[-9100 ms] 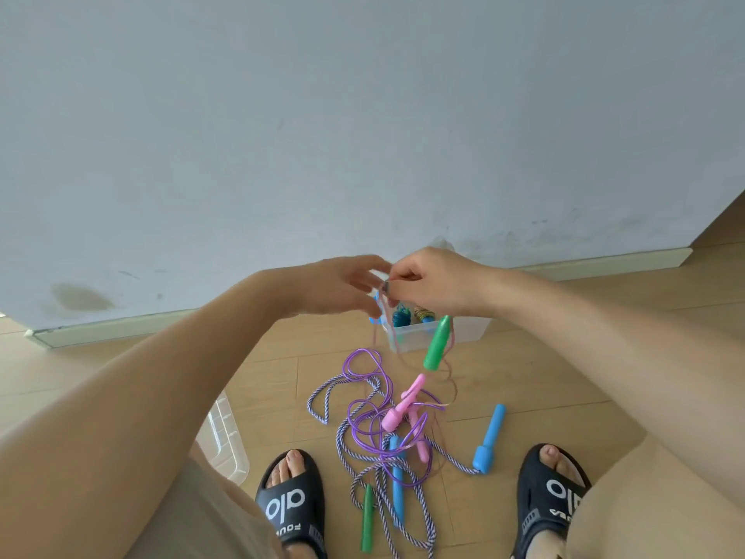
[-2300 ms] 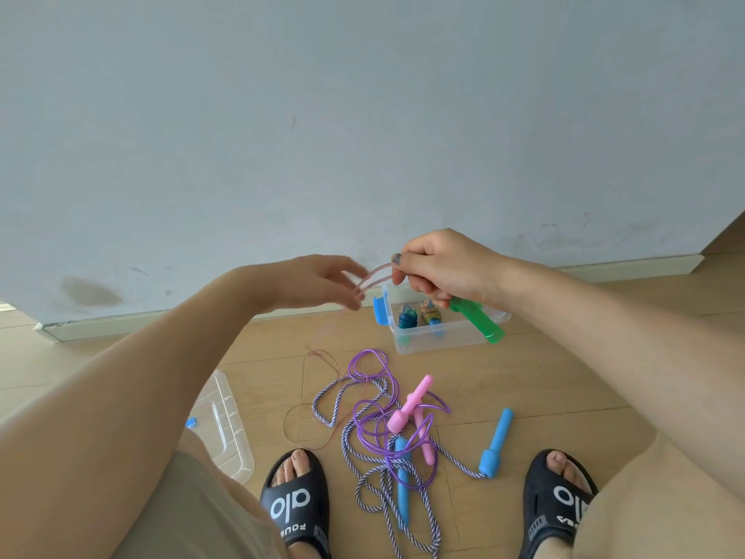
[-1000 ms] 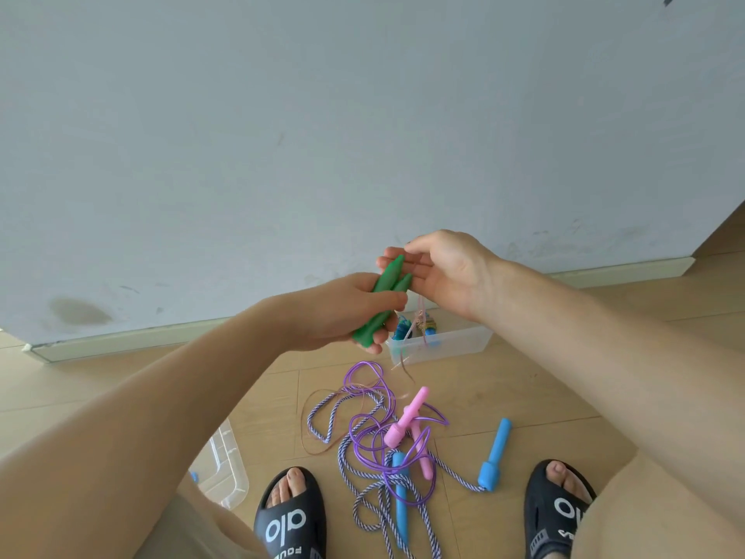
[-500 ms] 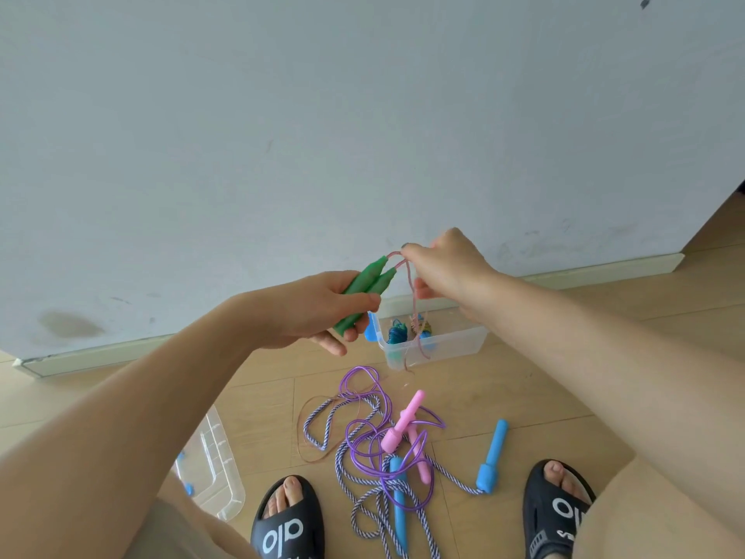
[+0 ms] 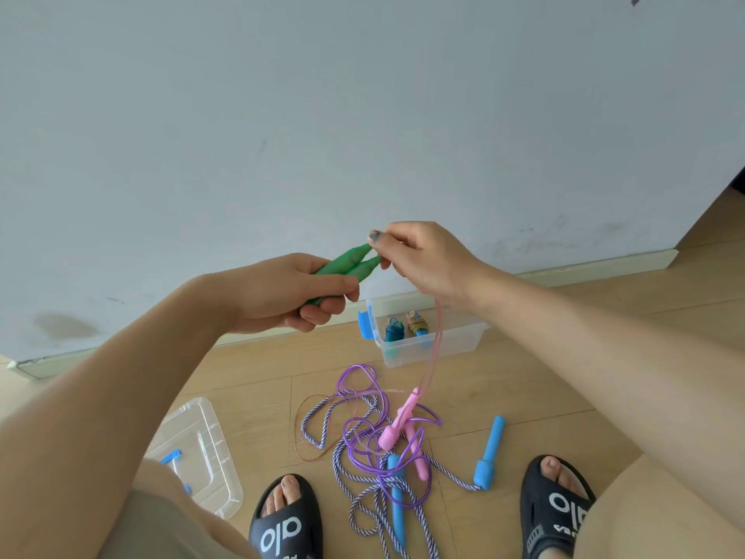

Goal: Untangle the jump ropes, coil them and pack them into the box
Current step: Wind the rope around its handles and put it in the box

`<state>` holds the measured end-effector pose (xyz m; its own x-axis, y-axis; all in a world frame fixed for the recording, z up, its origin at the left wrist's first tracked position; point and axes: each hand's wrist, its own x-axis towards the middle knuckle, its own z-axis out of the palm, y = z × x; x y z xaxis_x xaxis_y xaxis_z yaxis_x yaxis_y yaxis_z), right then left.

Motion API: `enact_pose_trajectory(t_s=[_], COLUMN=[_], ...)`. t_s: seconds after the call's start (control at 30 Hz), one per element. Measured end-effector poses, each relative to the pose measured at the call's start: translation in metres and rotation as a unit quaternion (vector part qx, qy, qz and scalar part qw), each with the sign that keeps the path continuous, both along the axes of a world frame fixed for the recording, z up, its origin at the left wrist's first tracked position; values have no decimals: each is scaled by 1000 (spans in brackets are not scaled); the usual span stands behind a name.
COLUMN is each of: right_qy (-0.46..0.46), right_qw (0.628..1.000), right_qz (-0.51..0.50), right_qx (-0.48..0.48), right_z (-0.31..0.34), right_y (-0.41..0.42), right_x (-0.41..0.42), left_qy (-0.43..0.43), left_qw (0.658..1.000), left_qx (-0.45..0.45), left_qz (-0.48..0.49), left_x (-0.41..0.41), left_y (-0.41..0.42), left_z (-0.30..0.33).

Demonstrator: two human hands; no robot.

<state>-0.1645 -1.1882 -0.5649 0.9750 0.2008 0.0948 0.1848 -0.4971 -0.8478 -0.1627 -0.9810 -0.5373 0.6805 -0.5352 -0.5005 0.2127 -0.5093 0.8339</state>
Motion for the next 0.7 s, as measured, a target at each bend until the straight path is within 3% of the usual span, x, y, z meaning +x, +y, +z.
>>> enact_pose_trajectory(t_s=[0.13,0.2,0.3,0.37,0.47,0.57,0.7], right_qy=[-30,-109,-226,-234,-200,-153,-129], right_qw=[999,990,947,916,874,889,891], right_qz=[15,-10,-23,3,62,94,123], right_qx=[-43,-84,-229,-326,-439,-422,-418], right_z=[-5,-9,-17,-22,-28,-28,-21], right_y=[-3,-4,-3,5,25,30,28], right_x=[2,1,-5,-12,-24,-24,-19], left_qy=[34,47,61,46,-12,-115,-323], left_qw=[999,998,983,979,991,985,898], left_qx=[16,-23,-115,-122,-34,86,298], left_qz=[-7,28,127,159,125,91,16], left_x=[1,2,7,8,8,10,7], left_y=[5,9,16,14,4,0,-7], left_z=[2,3,3,-2,-21,-30,-32])
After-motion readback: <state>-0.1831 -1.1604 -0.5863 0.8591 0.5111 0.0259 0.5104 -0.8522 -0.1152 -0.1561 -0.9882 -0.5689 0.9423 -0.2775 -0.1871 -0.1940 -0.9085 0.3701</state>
